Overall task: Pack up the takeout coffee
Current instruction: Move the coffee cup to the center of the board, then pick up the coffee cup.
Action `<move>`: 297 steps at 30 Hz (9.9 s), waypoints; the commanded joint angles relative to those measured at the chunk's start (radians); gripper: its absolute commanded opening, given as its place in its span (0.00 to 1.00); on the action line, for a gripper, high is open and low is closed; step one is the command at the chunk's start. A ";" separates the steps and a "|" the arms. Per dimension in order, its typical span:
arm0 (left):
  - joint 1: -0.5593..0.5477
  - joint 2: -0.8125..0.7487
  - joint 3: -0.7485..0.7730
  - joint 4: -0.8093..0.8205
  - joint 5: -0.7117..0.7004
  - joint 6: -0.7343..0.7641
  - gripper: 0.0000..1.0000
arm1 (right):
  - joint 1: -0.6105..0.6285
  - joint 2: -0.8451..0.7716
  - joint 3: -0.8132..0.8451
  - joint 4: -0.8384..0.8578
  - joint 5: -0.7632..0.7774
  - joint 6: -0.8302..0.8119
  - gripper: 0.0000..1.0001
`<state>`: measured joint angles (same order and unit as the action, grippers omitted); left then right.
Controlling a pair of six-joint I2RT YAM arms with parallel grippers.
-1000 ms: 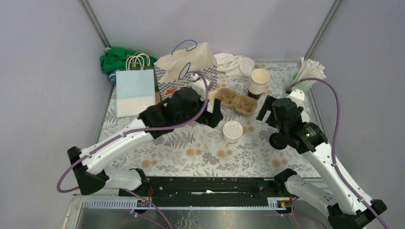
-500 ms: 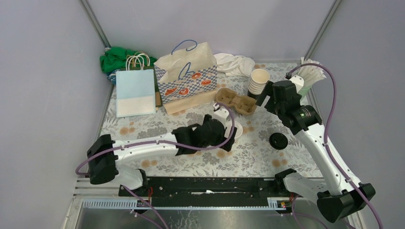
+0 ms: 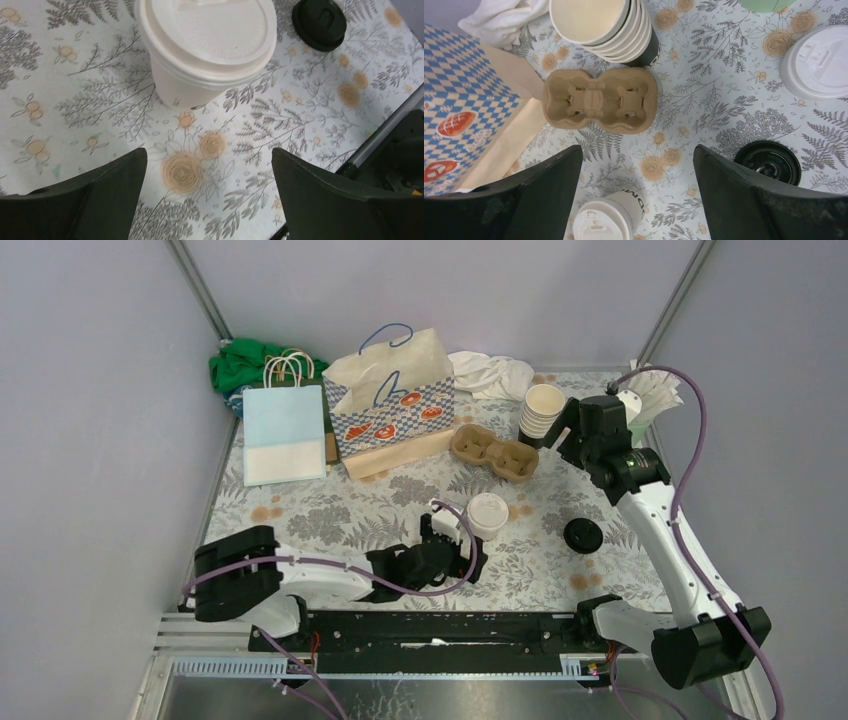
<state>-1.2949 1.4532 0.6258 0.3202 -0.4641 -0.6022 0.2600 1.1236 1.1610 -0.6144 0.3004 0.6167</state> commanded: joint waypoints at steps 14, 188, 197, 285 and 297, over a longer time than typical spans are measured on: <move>0.004 0.297 0.023 0.470 -0.124 0.090 0.99 | -0.036 0.225 0.204 0.132 0.116 0.127 0.58; 0.561 0.890 1.309 -0.005 0.832 -0.314 0.40 | -0.134 0.282 0.122 0.090 0.046 0.277 0.37; 0.560 0.898 1.303 0.048 0.857 -0.357 0.51 | -0.135 0.293 0.102 0.109 -0.007 0.294 0.26; 0.542 0.945 1.359 -0.041 0.779 -0.323 0.49 | -0.206 0.273 0.115 0.078 -0.045 0.494 0.00; 0.538 0.850 1.305 -0.052 0.749 -0.289 0.50 | -0.268 0.192 0.061 0.065 -0.121 0.569 0.00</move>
<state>-0.7506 2.3974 1.9408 0.2356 0.3077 -0.9199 0.0185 1.3792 1.2343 -0.5522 0.2070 1.1324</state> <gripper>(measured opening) 0.493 0.018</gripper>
